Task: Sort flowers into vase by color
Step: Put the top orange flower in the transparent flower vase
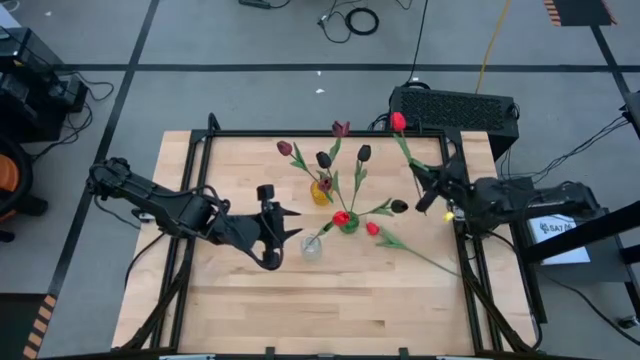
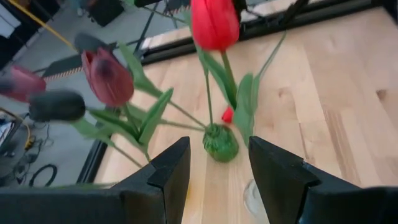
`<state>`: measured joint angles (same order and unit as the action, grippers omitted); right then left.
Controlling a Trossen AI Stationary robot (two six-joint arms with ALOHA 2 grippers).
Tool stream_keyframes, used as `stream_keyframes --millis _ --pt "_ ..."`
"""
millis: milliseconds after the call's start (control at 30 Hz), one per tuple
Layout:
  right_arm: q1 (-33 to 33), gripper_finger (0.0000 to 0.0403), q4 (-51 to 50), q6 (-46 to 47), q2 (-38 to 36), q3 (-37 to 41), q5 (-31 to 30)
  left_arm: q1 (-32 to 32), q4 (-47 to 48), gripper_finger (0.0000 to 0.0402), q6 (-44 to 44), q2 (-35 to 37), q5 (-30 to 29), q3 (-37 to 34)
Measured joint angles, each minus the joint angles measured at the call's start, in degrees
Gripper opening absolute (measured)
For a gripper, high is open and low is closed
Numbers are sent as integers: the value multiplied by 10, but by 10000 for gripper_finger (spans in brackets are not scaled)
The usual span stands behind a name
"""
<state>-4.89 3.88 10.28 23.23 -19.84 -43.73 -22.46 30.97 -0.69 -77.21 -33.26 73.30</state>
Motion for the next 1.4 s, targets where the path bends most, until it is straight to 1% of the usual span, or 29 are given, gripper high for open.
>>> stream_keyframes --millis 133,300,367,500,600,733,833,900,1000,1100,1233,1400 --pt "-30 0 107 -63 -3 0 54 0 -33 171 -17 0 -2 0" --pt "-83 0 238 -110 14 0 110 15 -68 171 -32 0 -14 0" --pt "-107 0 282 -126 24 0 125 24 -78 171 -31 0 -15 0" --pt "-158 0 349 -159 51 -8 126 42 -102 171 -28 -9 -15 0" --pt "-191 0 358 -178 82 -34 126 53 -131 171 -28 -24 -15 0" --pt "-230 0 359 -206 152 -87 126 61 -199 171 -33 -43 -5 0" --pt "-255 0 358 -238 216 -132 125 61 -253 171 -47 -54 28 0" --pt "-268 0 356 -259 259 -163 123 59 -289 171 -46 -60 61 0" --pt "-280 0 358 -287 323 -212 123 53 -339 171 -46 -72 104 0" --pt "-290 0 370 -307 384 -257 123 46 -385 171 -47 -91 127 0" --pt "-296 0 399 -324 454 -304 123 36 -467 171 -76 -114 133 0" --pt "-297 0 429 -341 514 -341 122 19 -532 171 -92 -128 138 0"
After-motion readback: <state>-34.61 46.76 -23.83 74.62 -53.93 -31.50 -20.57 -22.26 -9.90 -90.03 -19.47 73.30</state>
